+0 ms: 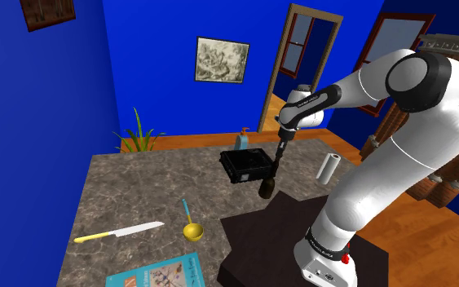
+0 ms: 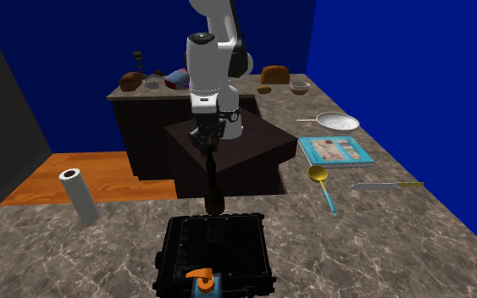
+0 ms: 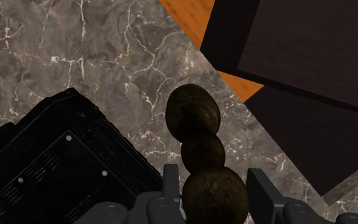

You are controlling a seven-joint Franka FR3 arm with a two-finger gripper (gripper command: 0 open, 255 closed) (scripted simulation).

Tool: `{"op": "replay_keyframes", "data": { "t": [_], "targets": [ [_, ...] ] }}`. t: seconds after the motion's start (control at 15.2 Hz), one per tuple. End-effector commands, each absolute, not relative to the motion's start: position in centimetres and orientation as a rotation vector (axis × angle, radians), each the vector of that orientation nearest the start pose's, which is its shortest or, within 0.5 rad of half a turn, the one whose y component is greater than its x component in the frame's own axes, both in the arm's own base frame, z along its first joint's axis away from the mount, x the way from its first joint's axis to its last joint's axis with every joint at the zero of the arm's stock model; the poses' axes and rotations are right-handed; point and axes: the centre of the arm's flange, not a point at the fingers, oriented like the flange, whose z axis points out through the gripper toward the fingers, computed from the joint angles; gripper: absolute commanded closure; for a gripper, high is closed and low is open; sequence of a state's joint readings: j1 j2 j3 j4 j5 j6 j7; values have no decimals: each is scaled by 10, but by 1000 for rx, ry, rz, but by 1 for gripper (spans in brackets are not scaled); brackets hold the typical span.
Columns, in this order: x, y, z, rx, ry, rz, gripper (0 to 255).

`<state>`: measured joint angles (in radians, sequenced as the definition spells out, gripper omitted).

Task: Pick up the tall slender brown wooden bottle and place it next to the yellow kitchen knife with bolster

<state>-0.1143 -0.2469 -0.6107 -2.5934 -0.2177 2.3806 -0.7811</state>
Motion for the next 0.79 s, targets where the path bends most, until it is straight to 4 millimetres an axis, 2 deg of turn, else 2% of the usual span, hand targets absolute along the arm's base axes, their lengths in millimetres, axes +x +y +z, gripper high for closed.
{"op": "replay_keyframes", "data": {
  "t": [0.0,0.4,0.73],
  "targets": [
    [322,-279,327,-3129,-360,7,255],
    [322,-279,327,-3129,-360,7,255],
    [322,-279,353,-3129,-360,7,255]
  ]
}}
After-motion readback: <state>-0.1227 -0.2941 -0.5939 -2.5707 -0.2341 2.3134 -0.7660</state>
